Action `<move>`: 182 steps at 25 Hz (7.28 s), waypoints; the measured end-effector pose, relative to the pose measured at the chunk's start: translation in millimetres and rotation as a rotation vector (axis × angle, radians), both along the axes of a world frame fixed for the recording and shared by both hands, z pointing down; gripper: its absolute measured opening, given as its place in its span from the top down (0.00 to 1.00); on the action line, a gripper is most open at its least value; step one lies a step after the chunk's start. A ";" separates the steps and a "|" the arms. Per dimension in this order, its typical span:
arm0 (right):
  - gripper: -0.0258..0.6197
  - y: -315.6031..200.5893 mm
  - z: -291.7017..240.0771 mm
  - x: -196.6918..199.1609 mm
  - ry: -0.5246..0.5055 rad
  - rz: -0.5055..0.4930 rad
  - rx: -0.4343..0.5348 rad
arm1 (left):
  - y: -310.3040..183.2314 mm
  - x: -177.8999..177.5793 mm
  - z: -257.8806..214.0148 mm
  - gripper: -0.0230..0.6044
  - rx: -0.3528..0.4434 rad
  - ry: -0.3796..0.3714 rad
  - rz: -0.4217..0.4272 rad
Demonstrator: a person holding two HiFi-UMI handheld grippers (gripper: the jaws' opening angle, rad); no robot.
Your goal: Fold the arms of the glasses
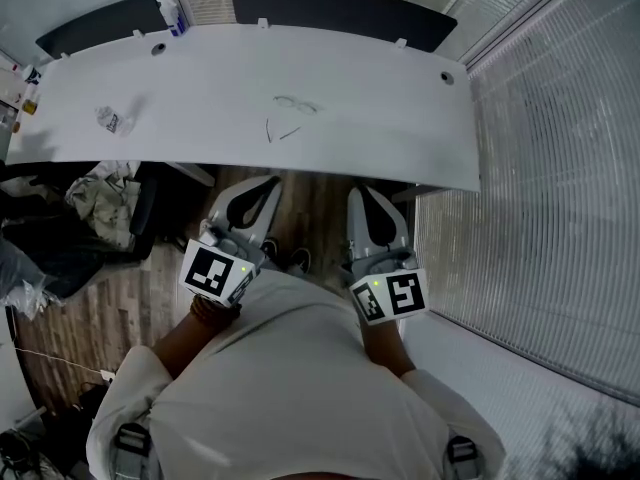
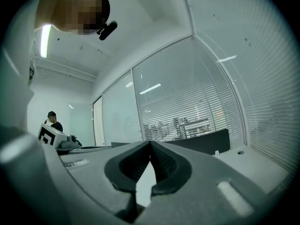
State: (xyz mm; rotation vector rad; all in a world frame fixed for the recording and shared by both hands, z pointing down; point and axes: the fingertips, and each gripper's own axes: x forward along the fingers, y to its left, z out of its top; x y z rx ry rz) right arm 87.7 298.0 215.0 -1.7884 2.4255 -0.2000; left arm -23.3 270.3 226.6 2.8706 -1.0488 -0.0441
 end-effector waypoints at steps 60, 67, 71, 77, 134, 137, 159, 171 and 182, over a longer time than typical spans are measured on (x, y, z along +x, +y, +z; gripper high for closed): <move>0.85 -320.9 212.7 -5.9 0.384 -0.423 -0.404 | -299.1 -0.6 202.8 0.85 -0.346 -0.200 -0.032; 0.78 -336.2 307.8 -15.3 0.583 -0.578 -0.537 | -307.3 2.6 281.2 0.75 -0.571 -0.244 0.016; 0.77 -339.1 353.8 -19.6 0.623 -0.649 -0.623 | -313.2 -0.5 310.8 0.75 -0.624 -0.254 0.011; 0.76 -337.8 398.5 -27.8 0.706 -0.747 -0.686 | -305.4 -5.9 348.8 0.73 -0.695 -0.255 0.016; 0.94 -343.2 258.3 1.4 0.921 -0.415 -0.425 | -291.5 57.0 230.0 0.72 -0.683 -0.049 0.159; 0.94 -339.7 256.6 -4.5 0.934 -0.417 -0.409 | -291.1 61.3 223.4 0.72 -0.677 -0.032 0.172; 0.94 -346.1 249.5 -0.3 0.930 -0.358 -0.398 | -284.5 60.9 225.0 0.68 -0.727 -0.007 0.192; 0.94 -342.2 249.5 -6.6 0.942 -0.378 -0.388 | -292.8 81.3 214.4 0.69 -0.701 0.006 0.233; 0.94 -346.4 248.1 2.9 0.883 -0.331 -0.416 | -283.7 76.3 210.9 0.68 -0.706 0.008 0.250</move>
